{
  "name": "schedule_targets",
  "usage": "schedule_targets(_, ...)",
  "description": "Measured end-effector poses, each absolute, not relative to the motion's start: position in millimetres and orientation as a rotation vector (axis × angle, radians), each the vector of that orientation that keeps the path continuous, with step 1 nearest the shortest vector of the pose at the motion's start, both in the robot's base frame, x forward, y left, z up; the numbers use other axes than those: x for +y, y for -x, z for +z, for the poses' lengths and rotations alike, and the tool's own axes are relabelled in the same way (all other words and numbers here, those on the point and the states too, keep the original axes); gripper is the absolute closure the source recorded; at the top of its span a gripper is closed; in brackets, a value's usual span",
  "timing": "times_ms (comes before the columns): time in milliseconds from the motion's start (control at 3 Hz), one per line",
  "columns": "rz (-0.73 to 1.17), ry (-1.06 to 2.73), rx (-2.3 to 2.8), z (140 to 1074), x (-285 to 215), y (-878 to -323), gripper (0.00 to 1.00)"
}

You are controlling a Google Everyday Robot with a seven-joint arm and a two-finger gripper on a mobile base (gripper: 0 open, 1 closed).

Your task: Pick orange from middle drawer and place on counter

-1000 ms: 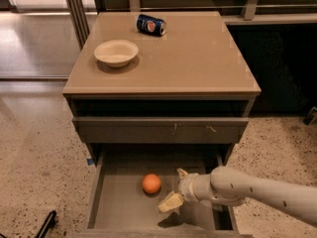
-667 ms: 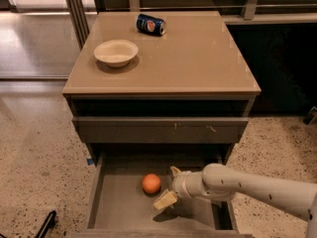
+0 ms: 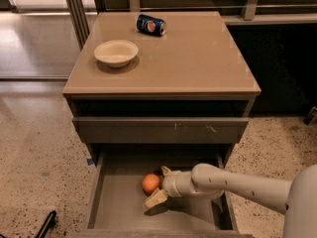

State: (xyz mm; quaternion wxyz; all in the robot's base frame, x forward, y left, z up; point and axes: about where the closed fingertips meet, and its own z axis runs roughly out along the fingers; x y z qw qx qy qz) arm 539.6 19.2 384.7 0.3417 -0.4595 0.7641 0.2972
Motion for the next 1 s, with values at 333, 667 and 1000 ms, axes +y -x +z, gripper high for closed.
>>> schedule_targets(333,0.799,1.197,1.966,376.0,36.5,-544.7,0.00)
schedule_targets(667,0.804,1.205,1.962,368.2,49.3,-550.5,0.19)
schedule_targets(1000,0.805,1.206,1.961,368.1,49.7,-550.6,0.42)
